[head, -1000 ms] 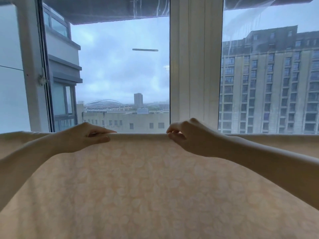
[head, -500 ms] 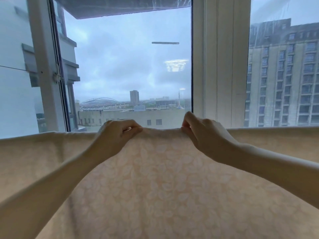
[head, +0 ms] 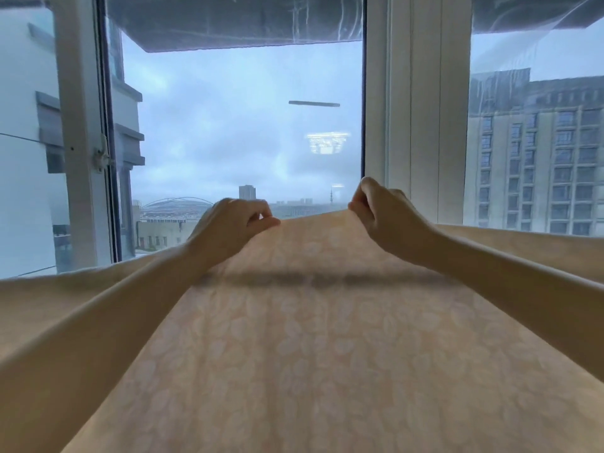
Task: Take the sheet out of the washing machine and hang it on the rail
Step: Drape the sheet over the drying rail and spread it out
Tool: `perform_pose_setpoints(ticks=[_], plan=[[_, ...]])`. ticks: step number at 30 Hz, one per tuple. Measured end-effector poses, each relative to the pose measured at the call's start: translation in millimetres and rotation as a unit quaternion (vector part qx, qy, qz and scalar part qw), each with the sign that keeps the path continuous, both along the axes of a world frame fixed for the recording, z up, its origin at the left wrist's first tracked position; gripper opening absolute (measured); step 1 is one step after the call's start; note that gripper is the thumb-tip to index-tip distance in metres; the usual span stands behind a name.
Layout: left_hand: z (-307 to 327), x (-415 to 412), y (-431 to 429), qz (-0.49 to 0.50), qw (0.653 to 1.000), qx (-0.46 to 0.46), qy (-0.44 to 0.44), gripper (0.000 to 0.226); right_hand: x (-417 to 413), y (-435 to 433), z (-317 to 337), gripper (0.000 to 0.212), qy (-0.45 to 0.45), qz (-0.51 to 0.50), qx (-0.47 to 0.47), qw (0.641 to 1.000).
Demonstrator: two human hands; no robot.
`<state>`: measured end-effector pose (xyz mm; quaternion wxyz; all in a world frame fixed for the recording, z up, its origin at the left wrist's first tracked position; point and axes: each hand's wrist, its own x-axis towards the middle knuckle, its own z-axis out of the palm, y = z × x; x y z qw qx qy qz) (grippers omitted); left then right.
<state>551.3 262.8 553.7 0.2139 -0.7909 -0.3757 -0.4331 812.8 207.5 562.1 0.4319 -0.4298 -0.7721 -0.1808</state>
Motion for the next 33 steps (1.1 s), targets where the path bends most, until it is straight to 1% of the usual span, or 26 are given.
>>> perform_pose_setpoints(ticks=[2,4,6,8,10,12,13,15,17,22,26,30,33], plan=[[-5.5,0.0,10.3,-0.003,0.995,-0.095,0.032,0.032,4.4,10.2,-11.3,0.014,-0.031,-0.034,-0.056,0.997],[-14.1,-4.2,12.3,-0.033,0.983,-0.173,0.053,0.036,9.3,13.4,-23.5,0.011,-0.060,-0.045,-0.122,0.990],[-15.7,-13.8,9.4,-0.055,0.974,-0.214,0.055,0.036,13.9,11.4,-26.8,0.008,-0.070,-0.033,-0.172,0.982],[-17.1,-25.9,3.5,-0.057,0.969,-0.232,0.058,0.044,15.8,7.5,-27.7,0.010,-0.074,-0.021,-0.201,0.976],[-21.0,-37.4,-5.7,-0.055,0.969,-0.232,0.064,0.056,15.2,2.6,-30.2,0.012,-0.072,0.003,-0.208,0.976],[-26.8,-47.2,-16.3,-0.046,0.971,-0.224,0.072,0.061,12.0,-3.4,-33.1,0.020,-0.081,0.021,-0.194,0.977],[-30.1,-52.5,-21.1,-0.036,0.972,-0.221,0.069,0.059,9.0,-7.3,-34.5,0.024,-0.090,0.028,-0.184,0.978],[-37.3,-66.4,-27.1,0.004,0.975,-0.215,0.059,0.054,1.1,-14.9,-37.6,0.023,-0.113,0.037,-0.165,0.979],[-45.4,-82.8,-32.4,0.048,0.978,-0.189,0.069,0.061,-8.0,-19.5,-42.8,0.024,-0.144,0.034,-0.131,0.980],[-59.5,-117.6,-45.4,0.076,0.981,-0.167,0.064,0.063,-38.4,-23.6,-52.2,0.023,-0.189,0.059,-0.053,0.979],[-63.3,-144.3,-54.5,0.103,0.980,-0.153,0.075,0.069,-68.8,-21.6,-51.3,0.024,-0.198,0.091,-0.035,0.975],[-67.3,-171.4,-60.5,0.089,0.987,-0.112,0.075,0.065,-102.5,-19.5,-51.5,0.023,-0.197,0.106,-0.019,0.974],[-67.3,-197.0,-61.9,0.086,0.986,-0.124,0.073,0.052,-129.8,-18.4,-53.7,0.023,-0.196,0.108,-0.014,0.975]])
